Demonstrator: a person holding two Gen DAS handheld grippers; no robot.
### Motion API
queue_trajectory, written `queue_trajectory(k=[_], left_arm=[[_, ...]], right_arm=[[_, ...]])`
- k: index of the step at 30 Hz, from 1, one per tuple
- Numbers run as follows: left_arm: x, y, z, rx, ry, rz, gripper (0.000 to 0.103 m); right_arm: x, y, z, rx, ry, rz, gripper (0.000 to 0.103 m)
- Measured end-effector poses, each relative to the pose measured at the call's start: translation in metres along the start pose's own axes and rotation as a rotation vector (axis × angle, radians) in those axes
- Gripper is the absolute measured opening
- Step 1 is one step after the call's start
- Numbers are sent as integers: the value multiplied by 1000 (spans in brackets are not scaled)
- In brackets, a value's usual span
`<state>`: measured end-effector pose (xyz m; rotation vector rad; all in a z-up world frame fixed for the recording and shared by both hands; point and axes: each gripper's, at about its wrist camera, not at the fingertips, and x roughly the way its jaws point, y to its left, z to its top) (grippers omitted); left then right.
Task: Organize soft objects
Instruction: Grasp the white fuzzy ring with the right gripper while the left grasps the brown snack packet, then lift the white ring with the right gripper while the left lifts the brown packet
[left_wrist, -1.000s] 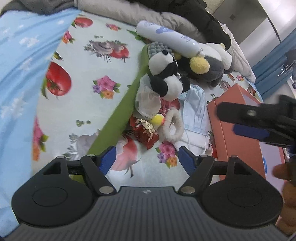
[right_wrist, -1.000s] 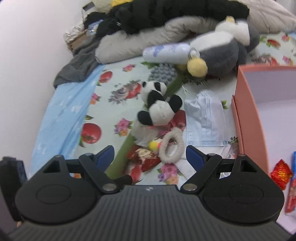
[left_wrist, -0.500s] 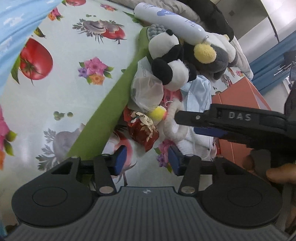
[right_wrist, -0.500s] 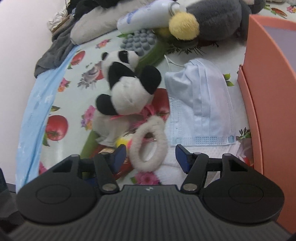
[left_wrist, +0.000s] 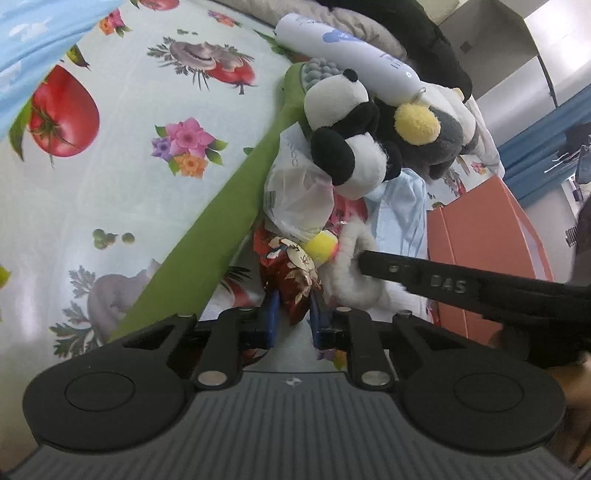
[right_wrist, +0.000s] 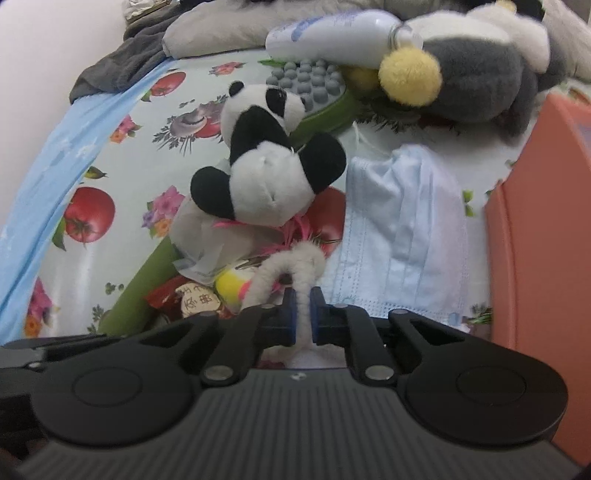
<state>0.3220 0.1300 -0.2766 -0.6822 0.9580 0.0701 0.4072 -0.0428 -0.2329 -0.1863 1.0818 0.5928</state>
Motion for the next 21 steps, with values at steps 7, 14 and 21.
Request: queue_trajectory(k=[7, 14, 21], left_arm=[[-22, 0, -17, -9, 14, 3, 17], [-59, -5, -46, 24, 42, -11, 17], [-87, -9, -83, 75, 81, 4, 17]], right_arm=[[-31, 2, -12, -1, -14, -24, 11], [-70, 11, -49, 24, -9, -16, 11], [-98, 19, -94, 60, -6, -35, 11]])
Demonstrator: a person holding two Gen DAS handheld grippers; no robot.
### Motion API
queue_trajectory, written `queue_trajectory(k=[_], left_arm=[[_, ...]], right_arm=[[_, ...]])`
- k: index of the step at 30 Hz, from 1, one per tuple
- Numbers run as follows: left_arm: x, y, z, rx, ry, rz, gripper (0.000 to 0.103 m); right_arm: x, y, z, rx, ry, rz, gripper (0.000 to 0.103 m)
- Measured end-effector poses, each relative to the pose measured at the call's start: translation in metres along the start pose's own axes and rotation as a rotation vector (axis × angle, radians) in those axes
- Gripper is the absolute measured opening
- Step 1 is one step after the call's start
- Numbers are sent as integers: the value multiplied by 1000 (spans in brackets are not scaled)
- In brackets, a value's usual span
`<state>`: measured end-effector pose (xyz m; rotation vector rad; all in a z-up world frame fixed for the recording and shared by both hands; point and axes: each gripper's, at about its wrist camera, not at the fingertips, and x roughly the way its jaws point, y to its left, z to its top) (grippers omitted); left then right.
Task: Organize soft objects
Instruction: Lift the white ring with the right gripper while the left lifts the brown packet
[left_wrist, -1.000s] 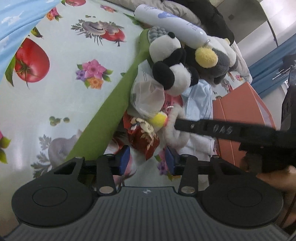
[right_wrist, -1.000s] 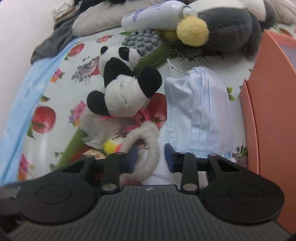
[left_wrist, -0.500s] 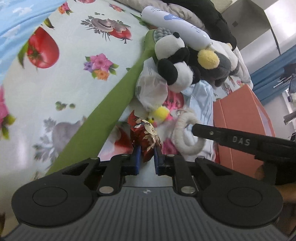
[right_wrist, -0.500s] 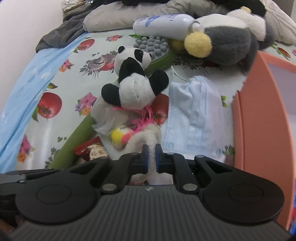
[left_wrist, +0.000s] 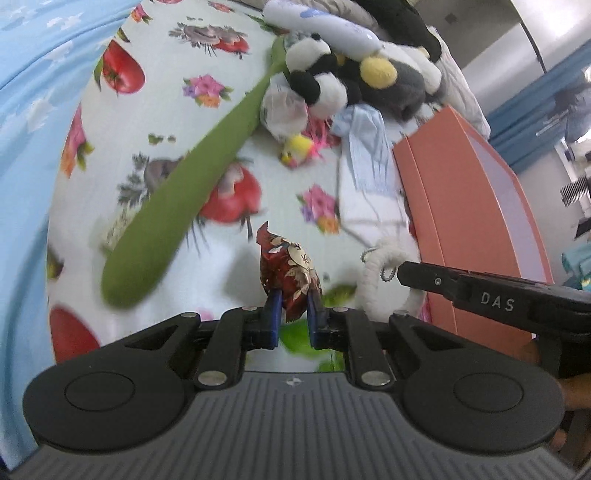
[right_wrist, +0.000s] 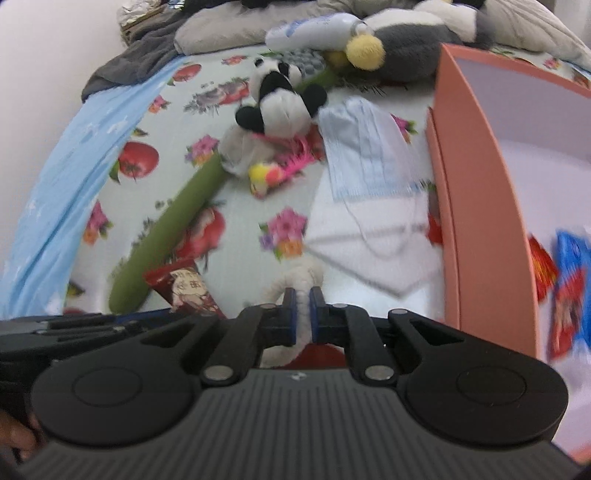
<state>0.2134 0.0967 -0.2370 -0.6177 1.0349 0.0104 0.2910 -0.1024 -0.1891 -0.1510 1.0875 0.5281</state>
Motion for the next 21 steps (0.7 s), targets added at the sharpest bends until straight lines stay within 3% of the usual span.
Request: queue_trajectory(k=[4, 9, 14, 15, 18, 21], left_arm=[[-6, -1, -20, 17, 38, -25, 17], [-5, -5, -39, 88, 71, -4, 17], [-12, 0, -44, 119, 48, 29, 18], [-14, 2, -44, 113, 49, 31, 20], [-21, 10, -47, 71, 41, 34, 43], [-34, 12, -51, 58, 5, 32, 47]], right_arm=[[-7, -3, -29, 34, 8, -10, 11], [-6, -4, -60, 61, 16, -12, 11], [-21, -5, -78, 80, -48, -55, 12], [-22, -5, -80, 77, -50, -68, 12], [-18, -15, -87, 118, -49, -45, 14], [-16, -17, -91, 132, -32, -51, 29]])
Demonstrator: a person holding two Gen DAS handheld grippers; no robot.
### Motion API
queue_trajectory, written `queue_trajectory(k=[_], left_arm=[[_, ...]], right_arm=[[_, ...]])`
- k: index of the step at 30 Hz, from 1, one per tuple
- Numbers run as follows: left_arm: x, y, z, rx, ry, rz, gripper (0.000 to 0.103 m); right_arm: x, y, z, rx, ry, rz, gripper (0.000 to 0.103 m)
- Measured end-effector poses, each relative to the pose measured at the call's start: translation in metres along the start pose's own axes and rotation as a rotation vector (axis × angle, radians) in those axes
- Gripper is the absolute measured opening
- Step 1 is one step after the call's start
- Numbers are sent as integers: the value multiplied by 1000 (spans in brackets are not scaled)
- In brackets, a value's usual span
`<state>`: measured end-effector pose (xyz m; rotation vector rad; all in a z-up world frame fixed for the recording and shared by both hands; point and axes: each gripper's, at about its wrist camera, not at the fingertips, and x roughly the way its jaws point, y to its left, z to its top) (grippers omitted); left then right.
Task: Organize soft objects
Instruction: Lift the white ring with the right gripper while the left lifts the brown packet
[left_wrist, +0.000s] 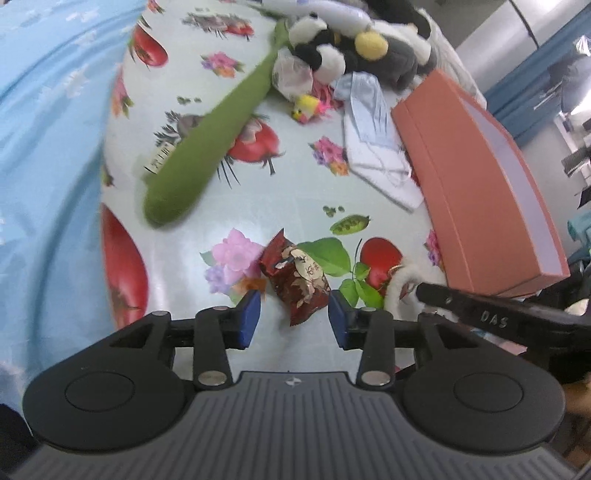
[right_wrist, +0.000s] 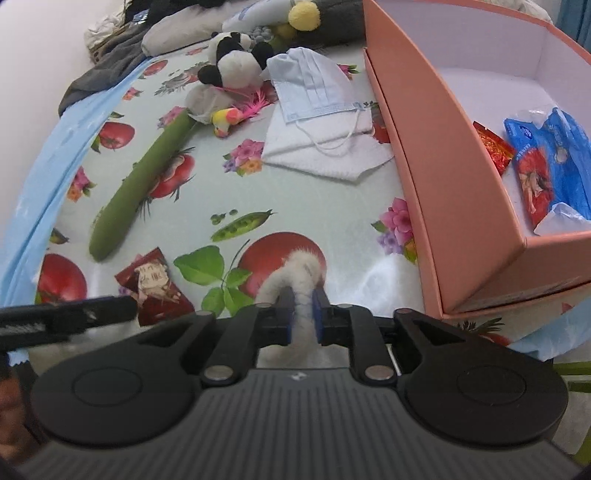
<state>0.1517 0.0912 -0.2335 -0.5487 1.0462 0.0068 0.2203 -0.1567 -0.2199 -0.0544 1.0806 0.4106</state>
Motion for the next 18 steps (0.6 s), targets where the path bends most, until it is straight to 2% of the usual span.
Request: queue_trajectory(k=[2, 4, 7, 11, 17, 18], left_arm=[[-6, 1, -2, -23, -17, -1, 47], [-10, 0, -2, -45, -29, -3, 47], [-11, -8, -2, -40, -43, 0, 47], [-5, -19, -1, -23, -31, 20, 47], [4, -27, 5, -52, -44, 65, 48], [6, -29, 6, -54, -45, 74, 52]], right_arm=[[-3, 0, -4, 2, -11, 14, 47], [-9, -1, -8, 25, -47, 34, 56], [-11, 1, -14, 21, -90, 20, 57], [-8, 12, -21, -67, -114, 1, 57], [13, 18, -27, -119, -112, -28, 56], [16, 17, -27, -110, -109, -20, 56]])
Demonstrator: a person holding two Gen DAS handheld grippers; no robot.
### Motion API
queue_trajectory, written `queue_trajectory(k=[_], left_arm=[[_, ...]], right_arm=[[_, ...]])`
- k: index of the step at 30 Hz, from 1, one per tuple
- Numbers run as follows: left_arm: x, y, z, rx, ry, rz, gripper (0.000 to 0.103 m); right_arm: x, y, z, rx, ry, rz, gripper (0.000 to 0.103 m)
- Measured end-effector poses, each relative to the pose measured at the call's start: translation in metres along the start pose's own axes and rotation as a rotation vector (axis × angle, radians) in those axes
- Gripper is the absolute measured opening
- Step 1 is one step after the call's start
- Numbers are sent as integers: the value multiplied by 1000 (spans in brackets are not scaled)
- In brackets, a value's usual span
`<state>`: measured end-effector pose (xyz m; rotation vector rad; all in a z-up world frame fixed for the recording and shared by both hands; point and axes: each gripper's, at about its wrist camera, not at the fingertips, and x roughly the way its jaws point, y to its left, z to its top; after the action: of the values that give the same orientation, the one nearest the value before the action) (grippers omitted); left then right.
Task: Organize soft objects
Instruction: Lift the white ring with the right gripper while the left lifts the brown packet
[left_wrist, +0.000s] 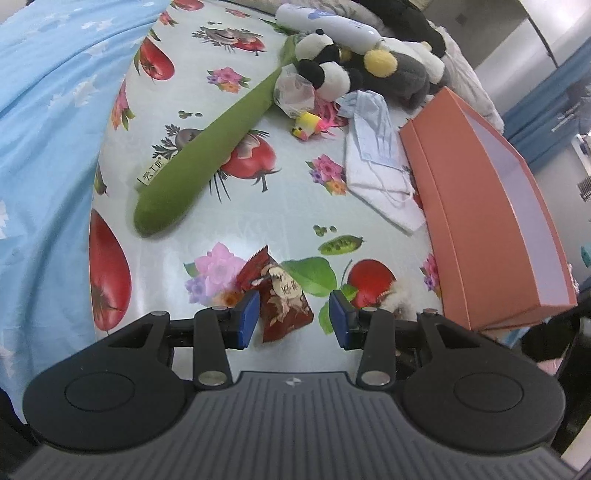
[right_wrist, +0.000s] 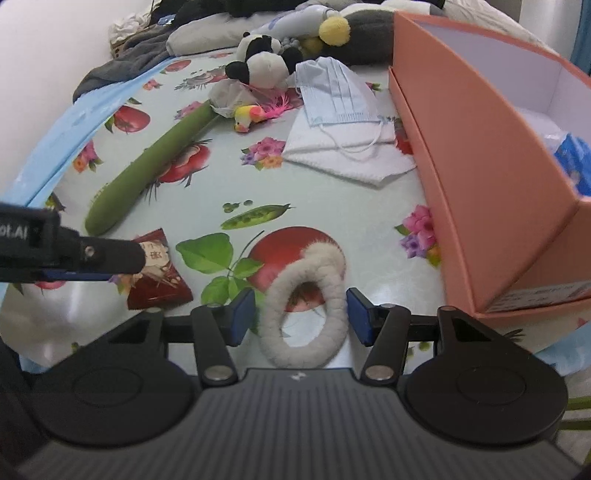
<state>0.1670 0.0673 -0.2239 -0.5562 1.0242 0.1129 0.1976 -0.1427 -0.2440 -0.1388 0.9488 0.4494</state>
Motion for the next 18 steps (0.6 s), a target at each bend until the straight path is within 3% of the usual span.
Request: queue_trajectory(k=[3, 5, 8, 18], left_arm=[[4, -3, 2, -10, -6, 21, 58], [8, -6, 4, -11, -4, 31, 58], [14, -9, 5, -20, 7, 51, 58], [33, -17, 8, 39, 26, 124, 57]], right_arm=[[5, 4, -1, -25, 4, -15, 45], [6, 9, -1, -74, -2, -41, 25], [8, 8, 3, -88, 0, -54, 20], [12, -6, 16, -70, 19, -74, 20]])
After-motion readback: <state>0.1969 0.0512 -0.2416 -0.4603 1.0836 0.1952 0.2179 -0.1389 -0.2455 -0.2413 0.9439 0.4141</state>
